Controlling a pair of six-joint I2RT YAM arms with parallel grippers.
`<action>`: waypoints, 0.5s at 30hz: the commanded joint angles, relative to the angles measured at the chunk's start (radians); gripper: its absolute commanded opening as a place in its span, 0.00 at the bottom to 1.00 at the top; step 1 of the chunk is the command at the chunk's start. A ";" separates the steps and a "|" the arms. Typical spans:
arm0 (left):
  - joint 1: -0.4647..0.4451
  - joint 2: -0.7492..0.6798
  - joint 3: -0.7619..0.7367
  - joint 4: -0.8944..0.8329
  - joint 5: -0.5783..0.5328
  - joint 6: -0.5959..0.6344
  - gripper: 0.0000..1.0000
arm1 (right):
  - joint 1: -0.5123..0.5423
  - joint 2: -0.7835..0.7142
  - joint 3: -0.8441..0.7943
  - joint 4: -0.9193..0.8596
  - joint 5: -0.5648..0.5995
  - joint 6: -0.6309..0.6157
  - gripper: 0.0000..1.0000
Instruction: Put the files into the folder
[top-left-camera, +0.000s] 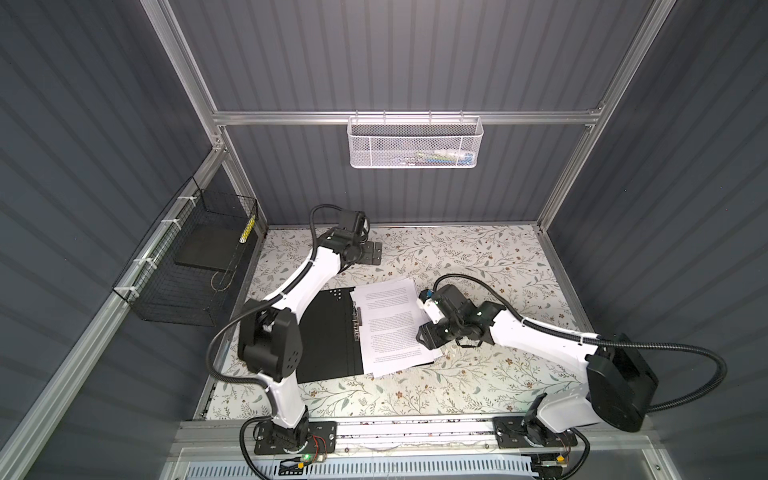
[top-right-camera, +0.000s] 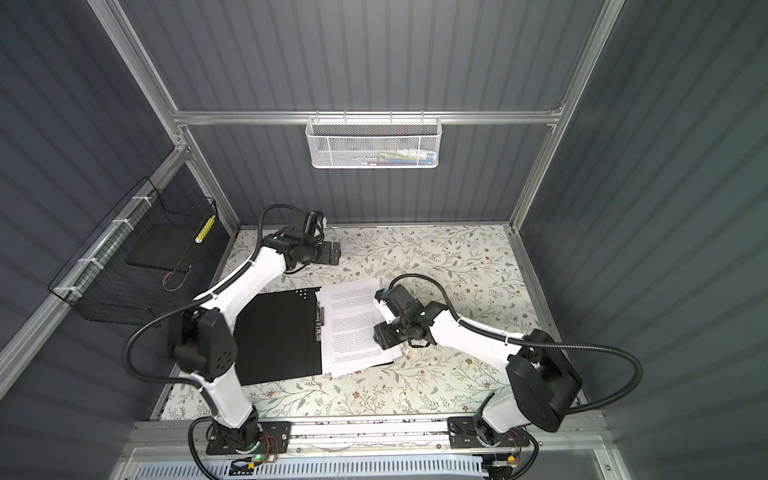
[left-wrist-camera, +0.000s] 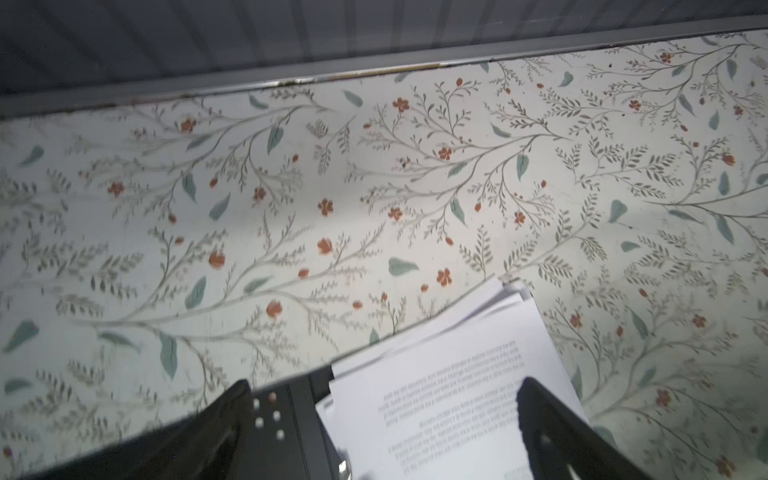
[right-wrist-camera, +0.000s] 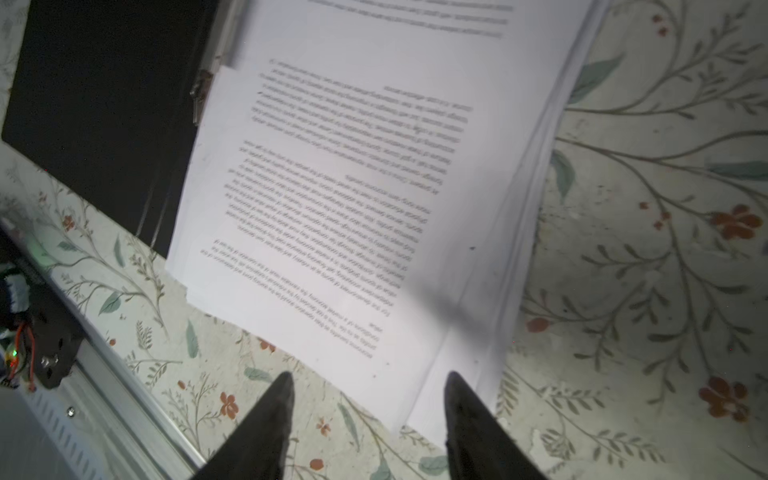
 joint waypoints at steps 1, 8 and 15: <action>-0.005 -0.120 -0.242 -0.012 0.052 -0.145 0.99 | -0.032 0.084 0.065 -0.019 -0.001 -0.018 0.70; -0.016 -0.374 -0.582 0.067 0.177 -0.294 0.99 | -0.079 0.192 0.121 -0.013 0.007 0.005 0.86; -0.104 -0.439 -0.719 0.125 0.205 -0.378 1.00 | -0.081 0.251 0.120 -0.010 -0.032 0.050 0.89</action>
